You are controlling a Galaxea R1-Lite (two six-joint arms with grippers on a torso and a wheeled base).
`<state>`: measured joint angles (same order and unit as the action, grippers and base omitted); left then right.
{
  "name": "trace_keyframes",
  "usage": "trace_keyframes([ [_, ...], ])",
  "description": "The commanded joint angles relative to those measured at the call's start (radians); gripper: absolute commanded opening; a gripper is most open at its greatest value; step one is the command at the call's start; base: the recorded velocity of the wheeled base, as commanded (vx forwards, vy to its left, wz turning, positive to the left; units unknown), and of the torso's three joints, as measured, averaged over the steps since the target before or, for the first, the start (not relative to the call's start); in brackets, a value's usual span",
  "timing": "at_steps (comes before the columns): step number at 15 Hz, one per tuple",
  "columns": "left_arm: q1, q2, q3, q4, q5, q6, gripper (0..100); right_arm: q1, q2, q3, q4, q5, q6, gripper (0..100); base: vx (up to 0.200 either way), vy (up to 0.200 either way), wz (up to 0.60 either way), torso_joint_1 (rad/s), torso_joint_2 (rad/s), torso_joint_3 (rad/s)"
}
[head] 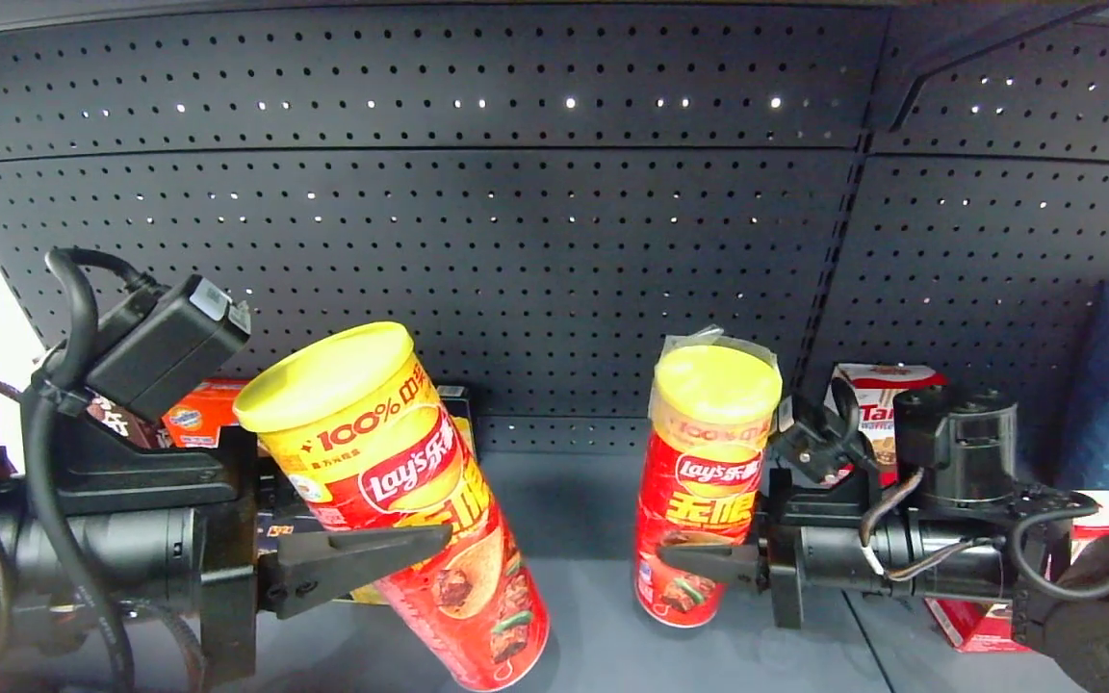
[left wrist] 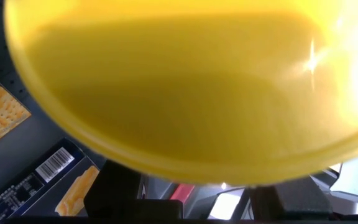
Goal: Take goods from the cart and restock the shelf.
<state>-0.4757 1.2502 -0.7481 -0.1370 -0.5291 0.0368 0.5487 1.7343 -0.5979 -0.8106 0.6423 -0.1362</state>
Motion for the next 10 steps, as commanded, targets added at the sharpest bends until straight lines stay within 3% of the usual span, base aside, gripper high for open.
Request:
trace_keyframes([
  [1,0.002,0.002,0.0,0.0,0.005,0.0,0,0.011,-0.009,0.032,-0.015,-0.003,0.012,0,0.0,0.0,0.0,0.0,0.0,0.0],
  [10,0.017,0.005,-0.011,-0.001,0.006,0.002,0,0.063,0.014,0.133,-0.101,-0.052,0.038,0,0.0,0.0,0.0,0.0,0.0,0.0],
])
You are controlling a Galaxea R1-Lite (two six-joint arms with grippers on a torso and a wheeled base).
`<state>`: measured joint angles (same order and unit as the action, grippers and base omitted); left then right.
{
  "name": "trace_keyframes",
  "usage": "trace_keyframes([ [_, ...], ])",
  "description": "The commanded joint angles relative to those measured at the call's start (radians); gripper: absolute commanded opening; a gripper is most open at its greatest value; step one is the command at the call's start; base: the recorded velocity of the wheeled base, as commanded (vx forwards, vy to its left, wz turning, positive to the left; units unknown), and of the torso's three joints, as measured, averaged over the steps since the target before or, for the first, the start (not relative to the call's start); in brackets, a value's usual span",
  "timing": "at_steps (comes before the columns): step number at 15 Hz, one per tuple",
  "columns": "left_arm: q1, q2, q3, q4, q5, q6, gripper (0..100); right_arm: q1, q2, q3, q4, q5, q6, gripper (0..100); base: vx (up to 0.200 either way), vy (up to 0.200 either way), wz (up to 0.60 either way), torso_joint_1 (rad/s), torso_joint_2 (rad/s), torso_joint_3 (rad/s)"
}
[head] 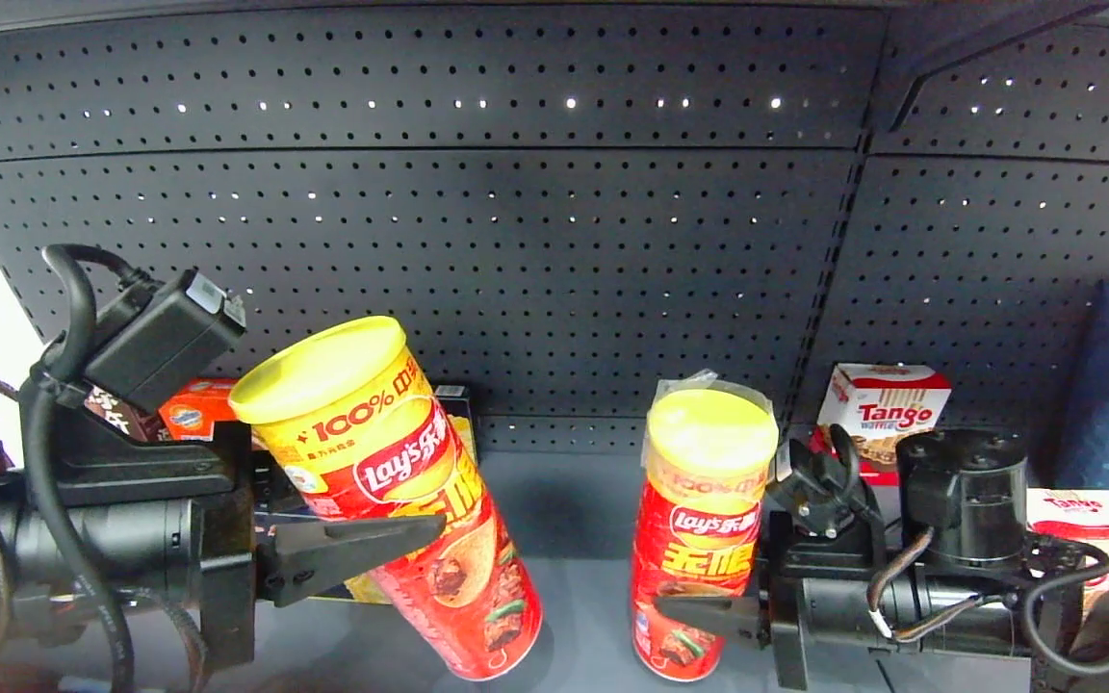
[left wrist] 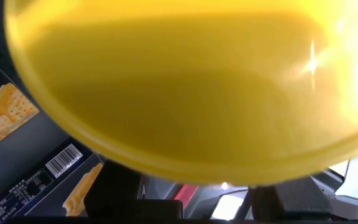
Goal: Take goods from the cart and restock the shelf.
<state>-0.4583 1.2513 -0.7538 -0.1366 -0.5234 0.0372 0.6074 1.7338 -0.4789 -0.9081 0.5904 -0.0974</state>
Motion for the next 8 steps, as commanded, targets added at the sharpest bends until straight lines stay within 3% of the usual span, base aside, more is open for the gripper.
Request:
trace_keyframes([
  [1,0.0,0.007,-0.009,-0.001,-0.001,0.001,0,0.003,0.016,0.022,-0.003,0.0,-0.001,0,0.0,0.0,0.0,0.0,0.0,0.0],
  [8,-0.002,0.007,-0.01,-0.001,-0.001,0.001,0,0.0,0.072,0.045,-0.066,-0.027,-0.002,0,0.0,0.0,0.0,0.0,0.0,0.0],
])
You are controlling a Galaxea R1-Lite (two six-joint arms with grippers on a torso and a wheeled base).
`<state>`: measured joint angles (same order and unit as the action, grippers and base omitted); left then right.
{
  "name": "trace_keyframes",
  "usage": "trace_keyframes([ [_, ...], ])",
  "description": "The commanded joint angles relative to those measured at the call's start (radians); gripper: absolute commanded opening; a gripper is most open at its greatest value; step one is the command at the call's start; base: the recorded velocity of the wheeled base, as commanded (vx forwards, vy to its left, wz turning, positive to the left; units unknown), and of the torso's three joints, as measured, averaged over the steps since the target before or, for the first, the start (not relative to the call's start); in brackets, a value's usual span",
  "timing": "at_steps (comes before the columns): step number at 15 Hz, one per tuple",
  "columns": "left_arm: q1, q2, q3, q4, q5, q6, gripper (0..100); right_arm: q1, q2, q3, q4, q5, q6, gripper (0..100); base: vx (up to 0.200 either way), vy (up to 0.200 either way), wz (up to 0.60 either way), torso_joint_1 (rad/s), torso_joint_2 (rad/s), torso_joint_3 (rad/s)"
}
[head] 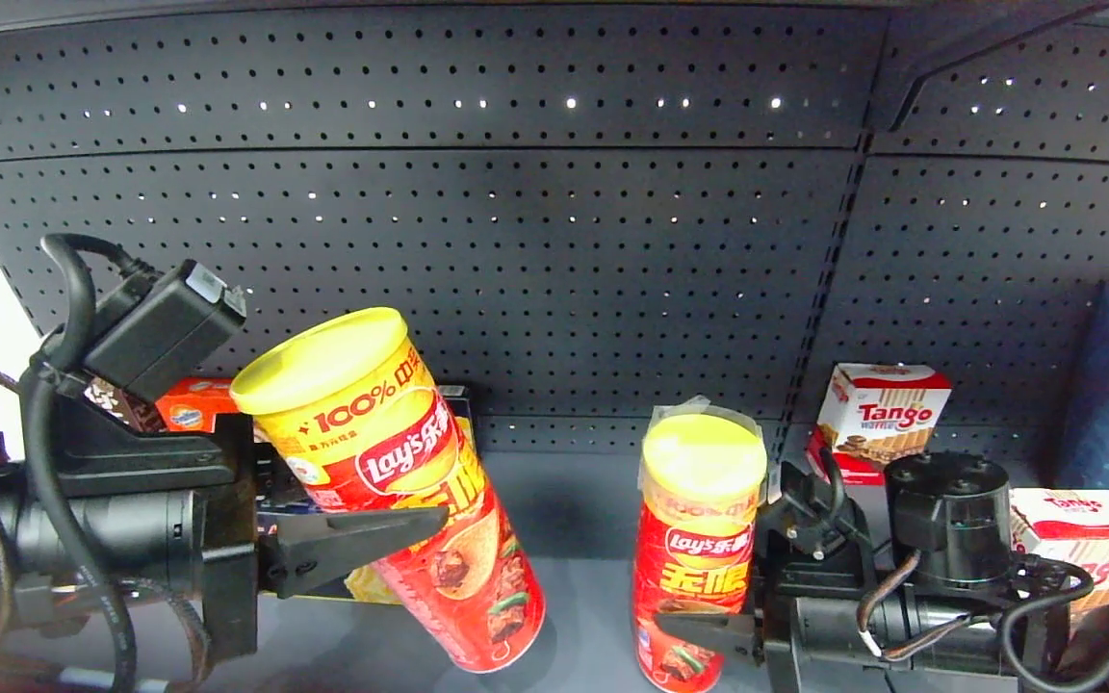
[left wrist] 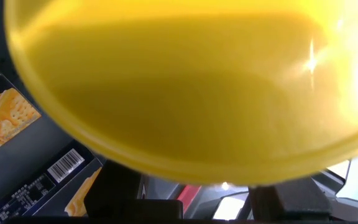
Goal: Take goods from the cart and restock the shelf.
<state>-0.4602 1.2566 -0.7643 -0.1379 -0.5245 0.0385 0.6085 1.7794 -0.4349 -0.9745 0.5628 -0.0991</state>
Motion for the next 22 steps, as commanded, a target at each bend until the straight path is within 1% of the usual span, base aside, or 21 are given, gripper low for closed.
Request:
trace_keyframes([
  [1,0.0,0.001,0.002,0.0,0.0,0.0,0,-0.003,0.051,-0.022,-0.029,0.0,0.001,0,0.0,0.0,0.0,0.0,0.0,0.0],
  [7,0.0,0.0,0.003,0.0,0.0,0.0,0,-0.018,0.086,-0.051,-0.032,0.0,-0.001,0,0.0,0.0,0.0,0.0,0.0,0.0],
  [8,0.0,0.0,0.003,0.0,0.0,0.0,0,-0.019,0.086,-0.051,-0.032,-0.001,-0.002,100,0.0,0.0,0.0,0.0,0.0,0.0],
  [12,0.0,-0.002,0.013,0.0,0.0,0.0,0,-0.019,0.081,-0.038,-0.033,-0.001,-0.002,100,0.0,0.0,0.0,0.0,0.0,0.0],
  [15,0.0,-0.005,0.017,0.001,0.0,0.0,0,-0.041,0.066,-0.022,-0.035,-0.001,-0.007,100,0.0,0.0,0.0,0.0,0.0,0.0],
  [20,0.0,-0.009,0.022,0.003,0.0,0.0,0,-0.069,-0.006,0.019,-0.038,-0.001,-0.01,100,0.0,0.0,0.0,0.0,0.0,0.0],
  [22,0.0,-0.019,0.029,0.003,0.0,0.0,0,-0.082,-0.08,0.021,-0.038,0.0,-0.01,100,0.0,0.0,0.0,0.0,0.0,0.0],
])
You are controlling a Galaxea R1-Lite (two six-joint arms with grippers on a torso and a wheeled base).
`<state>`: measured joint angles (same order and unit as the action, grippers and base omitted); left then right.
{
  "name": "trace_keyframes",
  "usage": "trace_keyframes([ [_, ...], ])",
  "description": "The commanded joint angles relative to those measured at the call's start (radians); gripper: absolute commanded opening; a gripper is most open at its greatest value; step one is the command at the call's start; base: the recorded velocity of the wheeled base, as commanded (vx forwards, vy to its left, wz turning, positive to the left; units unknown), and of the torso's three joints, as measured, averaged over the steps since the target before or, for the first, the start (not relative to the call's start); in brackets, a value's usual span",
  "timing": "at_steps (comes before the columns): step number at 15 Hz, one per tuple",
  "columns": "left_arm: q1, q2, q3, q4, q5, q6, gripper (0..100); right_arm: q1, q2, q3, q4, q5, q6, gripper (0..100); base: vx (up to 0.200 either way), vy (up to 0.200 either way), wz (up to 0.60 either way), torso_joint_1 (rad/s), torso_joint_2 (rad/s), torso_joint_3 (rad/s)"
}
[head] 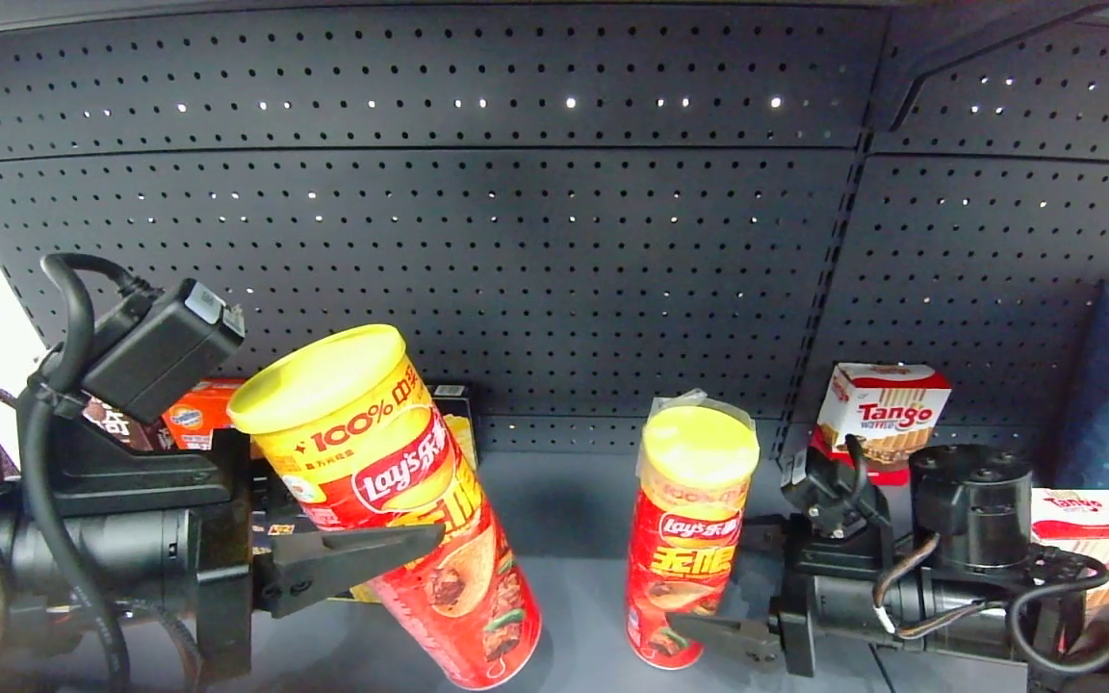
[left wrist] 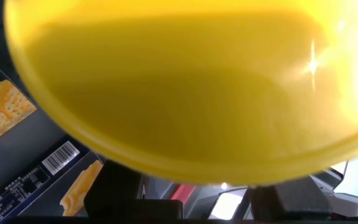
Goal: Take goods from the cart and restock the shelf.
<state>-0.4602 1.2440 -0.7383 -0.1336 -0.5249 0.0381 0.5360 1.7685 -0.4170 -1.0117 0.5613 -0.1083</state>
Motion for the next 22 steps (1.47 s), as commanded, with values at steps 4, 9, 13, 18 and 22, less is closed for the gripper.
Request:
trace_keyframes([
  [4,0.0,-0.025,0.019,0.003,-0.004,0.0,0,-0.004,-0.216,0.015,0.028,-0.021,-0.001,100,0.0,0.0,0.0,0.0,0.0,0.0],
  [9,0.0,-0.041,0.022,0.003,-0.004,0.0,0,-0.007,-0.462,0.015,0.24,-0.026,-0.001,100,0.0,0.0,0.0,0.0,0.0,0.0],
  [13,0.0,-0.054,0.025,0.005,0.0,0.0,0,-0.004,-0.679,-0.028,0.444,-0.123,0.001,100,0.0,0.0,0.0,0.0,0.0,0.0],
  [18,0.0,-0.075,0.027,0.002,0.019,0.003,0,0.001,-0.983,-0.025,0.742,-0.512,0.001,100,0.0,0.0,0.0,0.0,0.0,0.0],
  [22,0.0,-0.071,-0.016,-0.006,0.095,0.002,0,-0.004,-1.084,0.095,0.766,-0.767,0.01,100,0.0,0.0,0.0,0.0,0.0,0.0],
])
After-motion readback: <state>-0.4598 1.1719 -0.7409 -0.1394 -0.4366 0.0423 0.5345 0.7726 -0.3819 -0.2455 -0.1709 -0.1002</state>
